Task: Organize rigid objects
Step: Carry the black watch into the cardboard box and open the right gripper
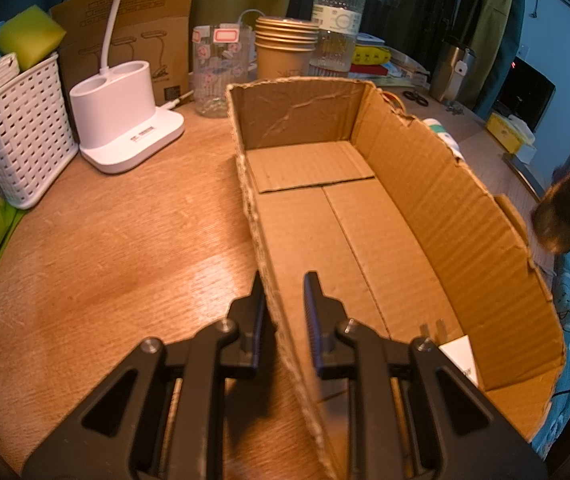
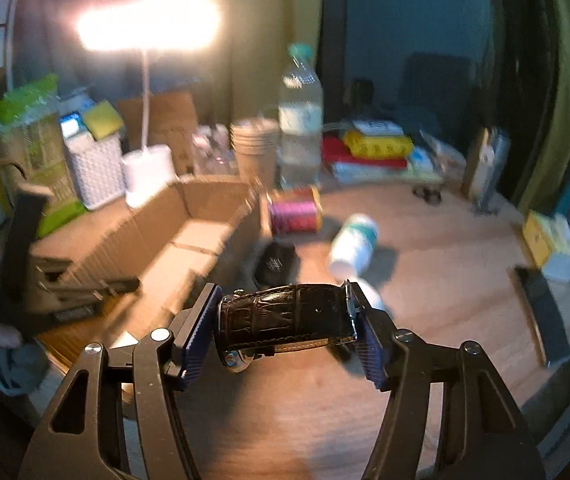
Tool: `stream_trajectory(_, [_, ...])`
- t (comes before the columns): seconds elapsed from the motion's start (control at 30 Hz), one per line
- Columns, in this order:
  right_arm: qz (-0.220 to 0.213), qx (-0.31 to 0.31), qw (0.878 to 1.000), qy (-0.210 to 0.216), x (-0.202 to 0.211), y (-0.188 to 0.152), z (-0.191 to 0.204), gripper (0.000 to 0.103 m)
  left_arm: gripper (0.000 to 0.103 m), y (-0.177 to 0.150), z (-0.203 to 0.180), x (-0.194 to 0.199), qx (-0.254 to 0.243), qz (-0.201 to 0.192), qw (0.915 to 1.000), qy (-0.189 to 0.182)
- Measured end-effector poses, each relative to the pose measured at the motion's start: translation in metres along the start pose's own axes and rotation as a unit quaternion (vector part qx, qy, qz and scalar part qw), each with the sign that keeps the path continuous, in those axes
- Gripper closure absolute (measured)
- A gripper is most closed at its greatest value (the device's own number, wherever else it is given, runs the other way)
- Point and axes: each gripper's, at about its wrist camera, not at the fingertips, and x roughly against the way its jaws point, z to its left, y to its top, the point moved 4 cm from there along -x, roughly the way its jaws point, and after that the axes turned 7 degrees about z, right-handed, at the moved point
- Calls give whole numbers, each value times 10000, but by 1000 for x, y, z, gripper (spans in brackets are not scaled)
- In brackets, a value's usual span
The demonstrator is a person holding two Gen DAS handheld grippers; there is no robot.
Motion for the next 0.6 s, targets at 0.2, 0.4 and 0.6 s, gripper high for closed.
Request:
stream_trajectory(0.2, [-269,362,9984,351,9,22,36,38,84,0,0,0,-3,0,10000,3])
stream_trajectory(0.4, [-190,568,9963,620,-9,29,63,38,84,0,0,0,-3,0,10000,2])
stream_trajectory(0.6, [89,625,9950,771,-36,22,75,37,84,0,0,0,-3,0,10000,3])
